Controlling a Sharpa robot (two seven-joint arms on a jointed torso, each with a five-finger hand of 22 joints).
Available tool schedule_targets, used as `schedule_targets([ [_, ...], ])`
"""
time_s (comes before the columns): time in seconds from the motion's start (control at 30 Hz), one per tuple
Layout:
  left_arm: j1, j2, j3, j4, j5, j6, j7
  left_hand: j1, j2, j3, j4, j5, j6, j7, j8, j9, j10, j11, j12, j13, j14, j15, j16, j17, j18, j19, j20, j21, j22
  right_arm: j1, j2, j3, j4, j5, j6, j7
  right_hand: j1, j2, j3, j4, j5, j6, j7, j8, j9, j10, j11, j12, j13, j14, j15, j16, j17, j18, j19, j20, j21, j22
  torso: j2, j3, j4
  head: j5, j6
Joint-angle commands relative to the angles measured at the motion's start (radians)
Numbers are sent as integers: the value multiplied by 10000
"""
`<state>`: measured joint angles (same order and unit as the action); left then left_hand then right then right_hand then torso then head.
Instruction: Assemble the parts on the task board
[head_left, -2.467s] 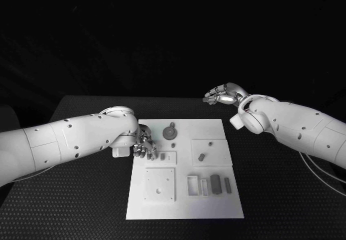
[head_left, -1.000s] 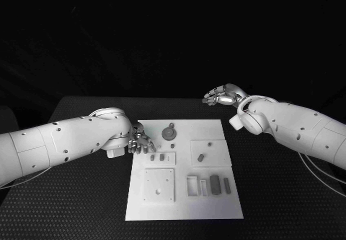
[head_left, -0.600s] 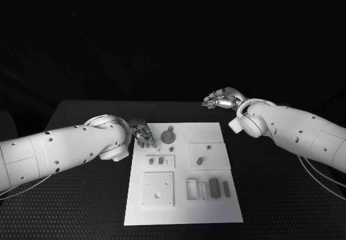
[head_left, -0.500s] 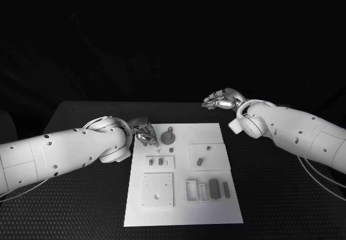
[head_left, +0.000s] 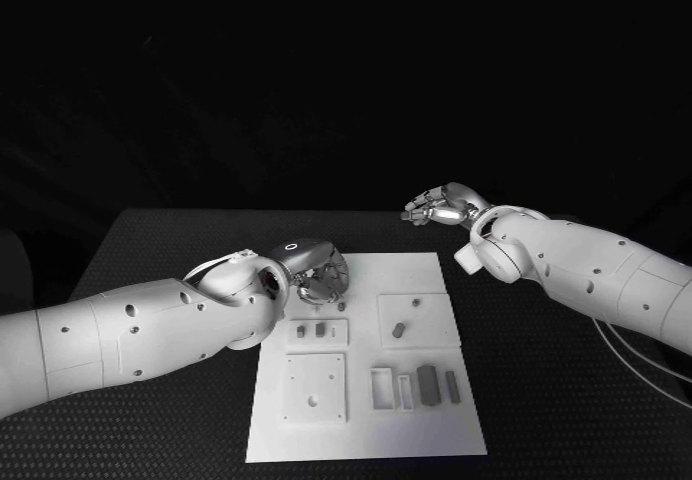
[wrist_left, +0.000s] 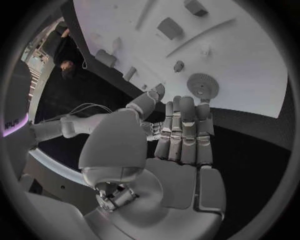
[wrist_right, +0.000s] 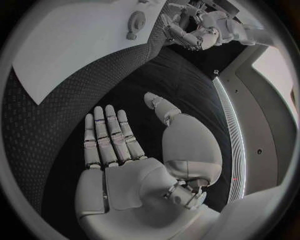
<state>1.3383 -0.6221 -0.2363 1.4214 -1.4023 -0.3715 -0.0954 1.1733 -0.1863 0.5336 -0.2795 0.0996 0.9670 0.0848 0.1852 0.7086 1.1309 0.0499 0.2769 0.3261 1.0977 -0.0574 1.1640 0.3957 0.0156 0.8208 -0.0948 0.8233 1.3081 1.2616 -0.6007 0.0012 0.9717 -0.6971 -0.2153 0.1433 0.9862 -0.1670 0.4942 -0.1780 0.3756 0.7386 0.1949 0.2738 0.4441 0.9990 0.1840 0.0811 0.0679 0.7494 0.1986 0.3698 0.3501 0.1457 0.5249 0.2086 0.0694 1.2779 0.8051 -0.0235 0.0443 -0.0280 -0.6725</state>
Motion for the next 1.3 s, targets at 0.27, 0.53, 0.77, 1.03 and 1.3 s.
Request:
schedule_targets([
  [0.27, -301, 399, -1, -470, -1664, 344, 348, 109, 54, -136, 23, -115, -62, -49, -126, -296, -92, -86, -827, -330, 957, -137, 834, 372, 326, 685, -749, 506, 204, -10, -2, 2, 24, 0, 103, 114, -34, 81, -13, 31, 65, -90, 169, 71, -16, 70, 3, -61, 13, -23, 34, -60, -13, -131, -53, -16, -49, 18, 14, 8, -20, -31, 47],
  [0.53, -452, 621, 1, -726, -1772, 385, 308, 121, 166, -178, -8, -86, -129, -107, -194, -478, -143, -91, -1234, -479, 1305, -151, 1226, 537, 452, 975, -774, 720, 180, -10, -1, 2, 56, 0, 106, 116, -33, 79, -14, 30, 64, -91, 170, 72, -18, 70, 5, -61, 13, -22, 34, -60, -13, -132, -53, -16, -49, 18, 5, 2, -16, -60, 35],
  [0.77, -600, 758, 1, -950, -1869, 570, 303, 152, 214, -155, -10, -33, -214, -91, -260, -656, -256, -72, -1554, -648, 1526, -137, 1397, 598, 566, 1191, -765, 841, 160, -10, -15, 2, 69, 0, 101, 115, -33, 81, -14, 30, 63, -91, 171, 73, -19, 71, 5, -61, 13, -22, 33, -59, -13, -132, -53, -16, -49, 19, 13, 8, -16, -78, 9],
  [1.03, -650, 834, 2, -1101, -1880, 660, 224, 135, 278, -158, 7, 9, -197, -74, -253, -729, -218, -68, -1652, -707, 1618, -134, 1492, 635, 622, 1290, -756, 921, 168, -10, -19, 3, 87, 0, 102, 115, -33, 79, -14, 29, 63, -92, 171, 75, -20, 72, 5, -62, 13, -22, 33, -59, -13, -133, -53, -16, -49, 20, 7, 7, -13, -83, -21],
  [1.3, -662, 858, 2, -1227, -1879, 794, 157, 126, 388, -132, 31, 55, -186, -57, -246, -782, -198, -34, -1728, -751, 1630, -103, 1538, 654, 657, 1324, -736, 971, 175, -10, -23, 3, 112, 0, 103, 118, -33, 80, -14, 30, 63, -91, 170, 76, -21, 72, 5, -62, 13, -22, 33, -59, -13, -133, -53, -16, -49, 20, -1, 7, -2, -93, -35],
])
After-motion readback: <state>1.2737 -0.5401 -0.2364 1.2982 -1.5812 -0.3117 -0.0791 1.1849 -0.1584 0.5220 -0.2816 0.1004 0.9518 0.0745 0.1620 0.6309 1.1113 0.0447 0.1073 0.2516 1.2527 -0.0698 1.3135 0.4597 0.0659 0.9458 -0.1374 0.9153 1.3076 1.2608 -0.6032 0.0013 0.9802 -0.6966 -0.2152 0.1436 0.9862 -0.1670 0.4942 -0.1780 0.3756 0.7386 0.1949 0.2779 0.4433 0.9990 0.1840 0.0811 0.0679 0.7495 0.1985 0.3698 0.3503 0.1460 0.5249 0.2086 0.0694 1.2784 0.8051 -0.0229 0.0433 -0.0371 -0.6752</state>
